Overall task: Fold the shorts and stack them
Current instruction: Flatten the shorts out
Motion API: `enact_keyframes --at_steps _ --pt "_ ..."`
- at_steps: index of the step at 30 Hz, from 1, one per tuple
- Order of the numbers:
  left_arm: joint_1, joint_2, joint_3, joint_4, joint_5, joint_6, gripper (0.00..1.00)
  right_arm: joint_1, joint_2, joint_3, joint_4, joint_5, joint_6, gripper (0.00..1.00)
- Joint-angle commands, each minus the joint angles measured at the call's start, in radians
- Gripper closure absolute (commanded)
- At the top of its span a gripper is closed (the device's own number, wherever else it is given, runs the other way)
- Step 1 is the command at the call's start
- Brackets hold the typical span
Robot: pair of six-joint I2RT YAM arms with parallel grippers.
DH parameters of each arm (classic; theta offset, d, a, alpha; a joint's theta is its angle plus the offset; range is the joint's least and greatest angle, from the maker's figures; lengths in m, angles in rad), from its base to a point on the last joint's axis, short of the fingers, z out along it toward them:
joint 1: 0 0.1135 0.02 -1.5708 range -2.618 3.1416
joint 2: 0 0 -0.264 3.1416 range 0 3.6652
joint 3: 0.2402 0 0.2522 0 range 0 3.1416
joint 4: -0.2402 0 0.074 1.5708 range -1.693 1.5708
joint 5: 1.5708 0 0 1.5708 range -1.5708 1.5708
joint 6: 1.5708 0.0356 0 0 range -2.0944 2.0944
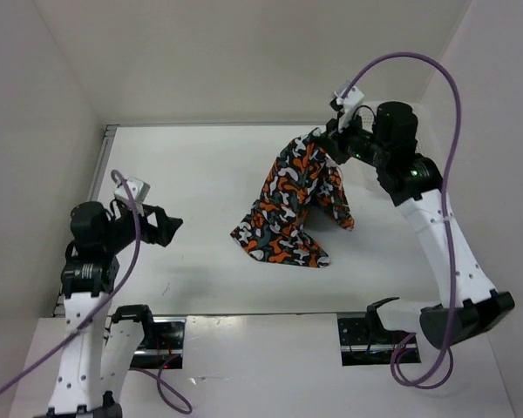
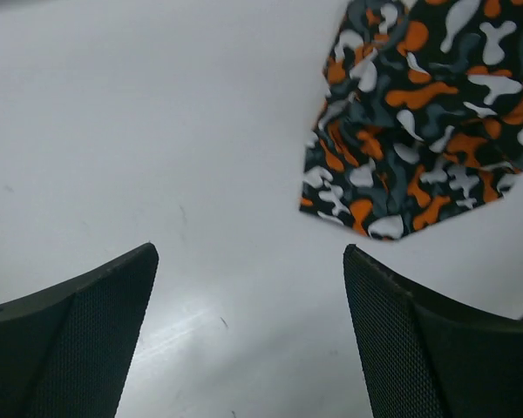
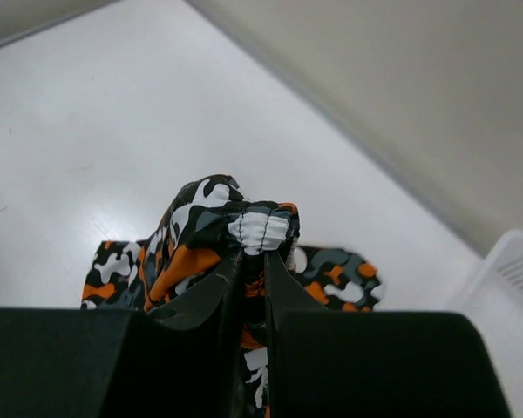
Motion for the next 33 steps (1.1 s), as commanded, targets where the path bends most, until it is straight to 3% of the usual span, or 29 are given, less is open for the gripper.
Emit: enact_keyframes --at_steps 1,6,11,19,21,24,28,33 --pt "0.0 0.101 -0.006 0.022 0.118 0.002 0.06 0.001 0.062 -0.021 0.089 0.015 0.093 1.0" --pt "0.0 0.42 0.135 0.076 -0.106 0.002 0.06 0.001 0.199 0.133 0.125 -0.046 0.2 1.0" --pt "0.0 0.455 0.137 0.113 -0.056 0.002 0.0 0.001 0.415 0.35 0.198 -0.058 0.364 1.0" --pt "0.0 0.552 0.16 0.084 -0.057 0.002 0.0 0.088 0.71 0.724 0.226 0.129 0.484 1.0" --pt "-0.009 0.574 0.16 0.084 -0.066 0.002 0.0 0.103 0.768 0.735 0.226 0.152 0.551 1.0" --pt "-0.055 0.637 0.16 0.093 -0.146 0.002 0.0 0.103 0.834 0.726 0.217 0.247 0.575 1.0" --pt "-0.206 0.737 0.124 0.192 -0.313 0.002 0.0 0.103 0.911 0.726 0.208 0.426 0.553 1.0" --pt "-0.401 0.914 0.137 0.341 -0.405 0.002 0.0 0.103 0.952 0.717 0.208 0.423 0.533 1.0"
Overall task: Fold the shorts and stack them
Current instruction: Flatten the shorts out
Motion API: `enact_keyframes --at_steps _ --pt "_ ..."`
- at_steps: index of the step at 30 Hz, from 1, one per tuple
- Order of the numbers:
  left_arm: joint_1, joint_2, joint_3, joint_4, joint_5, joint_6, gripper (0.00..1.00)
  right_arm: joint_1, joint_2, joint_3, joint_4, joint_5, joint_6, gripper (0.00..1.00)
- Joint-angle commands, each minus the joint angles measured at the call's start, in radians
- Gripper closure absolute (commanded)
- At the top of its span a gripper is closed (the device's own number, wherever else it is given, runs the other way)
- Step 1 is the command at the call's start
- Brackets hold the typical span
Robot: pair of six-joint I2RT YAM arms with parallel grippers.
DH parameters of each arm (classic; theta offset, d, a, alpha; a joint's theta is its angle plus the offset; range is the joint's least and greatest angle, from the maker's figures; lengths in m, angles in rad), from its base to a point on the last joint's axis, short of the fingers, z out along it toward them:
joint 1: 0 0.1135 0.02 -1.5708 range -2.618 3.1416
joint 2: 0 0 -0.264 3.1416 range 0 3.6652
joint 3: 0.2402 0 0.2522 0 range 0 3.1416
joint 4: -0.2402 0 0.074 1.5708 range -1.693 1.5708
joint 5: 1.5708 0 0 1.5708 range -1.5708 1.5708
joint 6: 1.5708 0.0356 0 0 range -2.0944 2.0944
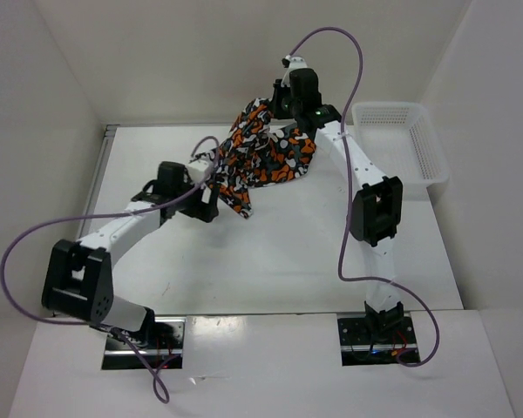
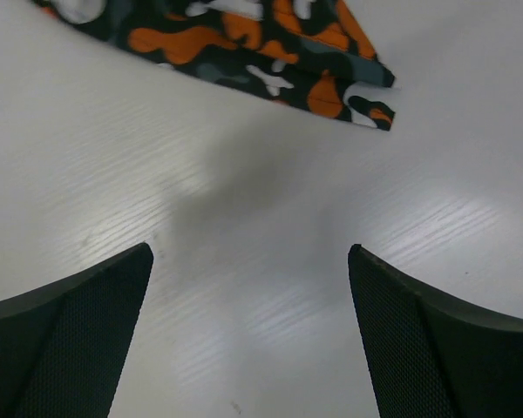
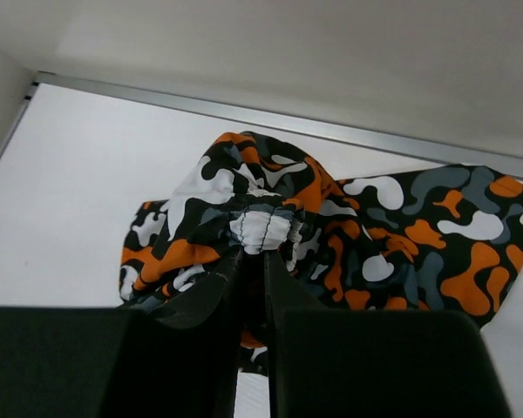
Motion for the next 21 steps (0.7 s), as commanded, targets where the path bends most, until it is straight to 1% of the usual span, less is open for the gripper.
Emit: enact_keyframes --at_steps 1,2,3,4,8,11,12,15,18,19,21 --pt "-0.111 0.087 0.015 0.197 -0.086 0.004 0.0 -0.005 0.002 0.03 0.047 0.054 -0.009 1.0" --pt "-0.156 0.111 0.005 0.231 -0.098 0.004 0.0 -0.005 0.002 0.03 0.047 0.045 -0.009 1.0" --pt "-0.174 0.163 0.005 0.289 -0.115 0.004 0.0 -0.005 0.011 0.03 0.047 0.045 -0.018 1.0" --pt "-0.191 0.193 0.005 0.311 -0.115 0.004 0.0 -0.005 0.011 0.03 0.047 0.045 -0.018 1.0" --pt "-0.239 0.326 0.093 0.36 -0.126 0.004 0.0 -0.005 0.011 0.03 0.047 0.045 -0.044 1.0" --pt "-0.271 0.397 0.151 0.369 -0.126 0.004 0.0 -0.005 0.011 0.03 0.047 0.033 -0.057 1.0" --pt "-0.299 0.415 0.151 0.407 -0.165 0.004 0.0 -0.005 0.011 0.03 0.047 0.033 -0.057 1.0" --pt "-0.334 0.472 0.162 0.493 -0.242 0.004 0.0 -0.005 0.002 0.03 0.047 0.033 -0.066 1.0" --pt "-0.346 0.495 0.162 0.49 -0.243 0.004 0.0 -0.024 -0.016 0.008 0.047 0.033 -0.075 1.0" --pt "-0.346 0.504 0.162 0.474 -0.23 0.004 0.03 -0.024 -0.027 -0.004 0.047 0.024 -0.075 1.0" --pt "-0.346 0.515 0.162 0.416 -0.23 0.004 0.13 -0.035 -0.036 -0.016 0.047 0.024 -0.075 1.0"
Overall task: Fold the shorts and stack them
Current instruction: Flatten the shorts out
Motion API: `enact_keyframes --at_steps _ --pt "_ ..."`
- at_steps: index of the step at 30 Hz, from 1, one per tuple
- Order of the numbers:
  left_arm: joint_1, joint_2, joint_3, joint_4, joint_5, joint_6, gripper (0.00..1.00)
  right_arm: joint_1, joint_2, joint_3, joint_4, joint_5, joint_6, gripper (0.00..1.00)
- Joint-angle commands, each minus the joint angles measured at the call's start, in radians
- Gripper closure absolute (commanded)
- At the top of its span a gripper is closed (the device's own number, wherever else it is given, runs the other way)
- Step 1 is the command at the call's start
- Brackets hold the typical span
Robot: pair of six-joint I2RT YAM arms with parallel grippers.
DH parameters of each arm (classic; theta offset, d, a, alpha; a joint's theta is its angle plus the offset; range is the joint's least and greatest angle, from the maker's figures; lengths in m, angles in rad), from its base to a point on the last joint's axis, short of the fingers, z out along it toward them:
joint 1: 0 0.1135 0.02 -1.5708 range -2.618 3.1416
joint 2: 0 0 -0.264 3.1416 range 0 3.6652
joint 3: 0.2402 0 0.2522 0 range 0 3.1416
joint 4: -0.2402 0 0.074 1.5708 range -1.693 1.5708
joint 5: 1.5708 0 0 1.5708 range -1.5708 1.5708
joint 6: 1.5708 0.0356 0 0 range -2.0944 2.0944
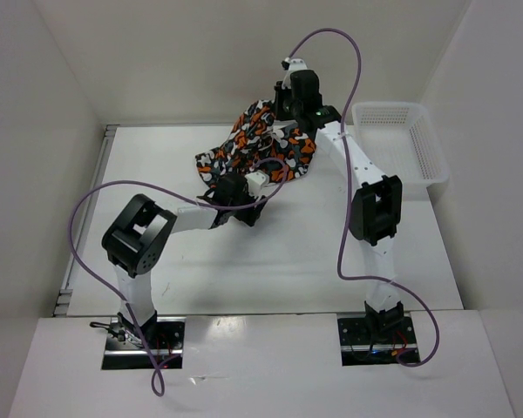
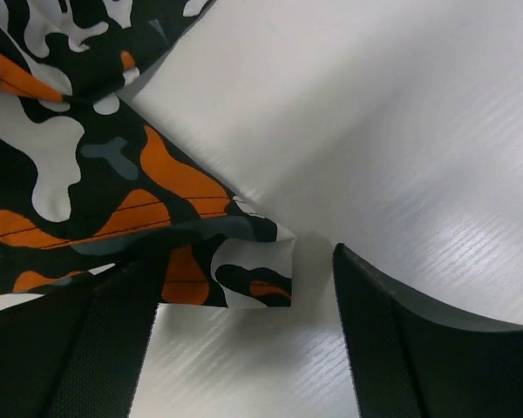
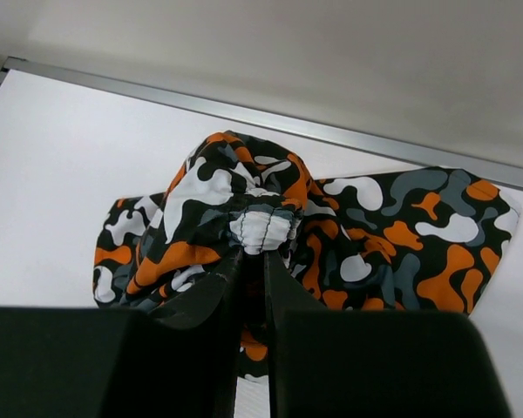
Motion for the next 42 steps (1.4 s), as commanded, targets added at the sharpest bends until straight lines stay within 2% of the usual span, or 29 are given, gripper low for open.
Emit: enact_keyframes --at_steps 1,2,4,5,8,13,19,20,22,29,36,38,42 --pt "0.003 0.02 0.024 -0.014 -0.021 0.005 0.19 -0.022 -0.059 -0.02 0.045 0.005 -0.014 1.0" --pt "0.003 0.031 0.015 -0.023 -0.021 0.005 0.31 -0.022 -0.07 -0.02 0.045 0.005 -0.014 1.0" --pt "0.003 0.04 0.015 -0.041 -0.021 0.005 0.45 -0.022 -0.07 -0.02 0.045 0.005 -0.014 1.0" --pt "0.003 0.04 0.015 -0.041 -0.021 0.005 0.68 -0.022 -0.07 -0.02 0.045 0.005 -0.014 1.0" --pt "0.003 0.049 -0.007 -0.028 -0.04 0.005 1.0 -0.022 -0.079 -0.02 0.045 0.005 -0.025 1.0" --pt "0.024 -0.035 -0.031 -0.044 -0.112 0.005 1.0 -0.051 -0.13 -0.044 0.045 0.053 -0.087 1.0" --pt "0.286 -0.243 0.124 -0.303 -0.159 0.005 1.0 -0.079 -0.242 -0.081 0.067 0.099 -0.248 1.0" --pt "0.364 -0.286 0.192 -0.337 -0.15 0.005 1.0 -0.079 -0.26 -0.081 0.067 0.064 -0.267 1.0" --pt "0.432 -0.332 0.259 -0.401 -0.141 0.005 1.0 -0.079 -0.31 -0.058 0.041 0.001 -0.293 1.0" --pt "0.696 -0.564 0.469 -0.426 -0.099 0.005 1.0 -0.07 -0.459 0.063 -0.059 -0.299 -0.336 1.0" --pt "0.835 -0.722 0.657 -0.371 -0.07 0.005 1.0 -0.07 -0.564 0.221 -0.151 -0.632 -0.336 1.0" --pt "0.845 -0.744 0.738 -0.359 -0.07 0.005 1.0 -0.07 -0.596 0.264 -0.151 -0.643 -0.299 1.0" --pt "0.885 -0.744 0.828 -0.324 -0.07 0.005 1.0 -0.07 -0.68 0.231 -0.151 -0.672 -0.241 1.0"
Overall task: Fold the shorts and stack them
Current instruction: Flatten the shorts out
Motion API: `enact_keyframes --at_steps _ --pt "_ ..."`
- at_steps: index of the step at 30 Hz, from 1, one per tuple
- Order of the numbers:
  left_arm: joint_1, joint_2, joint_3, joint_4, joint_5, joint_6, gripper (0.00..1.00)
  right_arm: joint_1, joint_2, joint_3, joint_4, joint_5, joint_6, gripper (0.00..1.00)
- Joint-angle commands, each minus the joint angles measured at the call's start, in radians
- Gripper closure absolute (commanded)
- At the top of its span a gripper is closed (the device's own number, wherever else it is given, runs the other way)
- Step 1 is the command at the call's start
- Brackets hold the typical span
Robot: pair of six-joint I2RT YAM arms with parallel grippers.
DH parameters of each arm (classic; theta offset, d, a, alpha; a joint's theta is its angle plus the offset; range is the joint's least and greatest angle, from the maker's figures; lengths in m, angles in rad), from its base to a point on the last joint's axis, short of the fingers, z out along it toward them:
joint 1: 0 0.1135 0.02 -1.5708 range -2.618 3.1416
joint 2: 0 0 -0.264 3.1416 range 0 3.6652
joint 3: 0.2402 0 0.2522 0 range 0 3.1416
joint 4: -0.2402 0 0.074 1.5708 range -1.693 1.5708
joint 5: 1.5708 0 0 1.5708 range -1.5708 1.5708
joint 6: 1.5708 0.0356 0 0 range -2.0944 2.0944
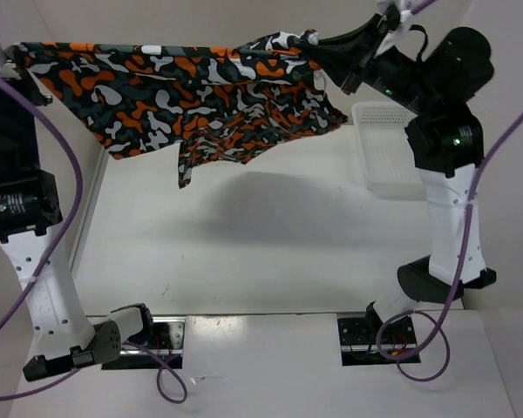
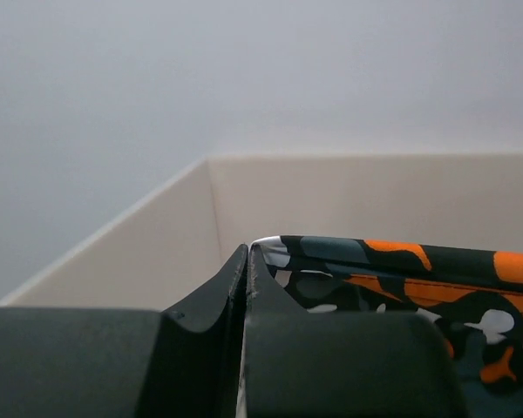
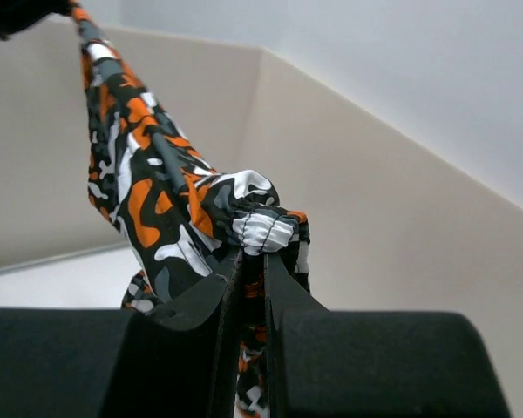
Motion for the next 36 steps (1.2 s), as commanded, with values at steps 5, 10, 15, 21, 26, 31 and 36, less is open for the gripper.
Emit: enact_keyframes --at_steps 5,10,15,21,26,31,36 --pt "0.081 0.096 0.211 0.068 -0.043 0.007 1.0 -0.013 -0.175 -0.165 0.063 -0.149 0.191 1.0" --pt "0.106 0.257 0.365 -0.071 0.078 0.007 1.0 -0.013 -0.197 -0.358 0.121 -0.126 0.277 1.0" --pt "0.106 0.334 0.286 -0.12 0.193 0.007 1.0 -0.028 -0.131 -0.545 0.152 0.024 0.246 1.0" --pt "-0.035 0.428 0.059 -0.142 0.149 0.007 1.0 -0.039 0.079 -0.595 0.204 0.073 0.269 1.0" --pt "-0.141 0.614 0.043 -0.085 0.071 0.007 1.0 -0.039 0.271 -0.524 0.195 0.208 0.168 1.0" --pt "-0.152 0.754 0.186 -0.108 0.043 0.007 1.0 -0.039 0.357 -0.525 0.195 0.375 0.09 1.0" --pt "-0.248 0.704 0.094 -0.161 0.023 0.007 1.0 -0.039 0.395 -0.547 0.204 0.429 0.044 1.0"
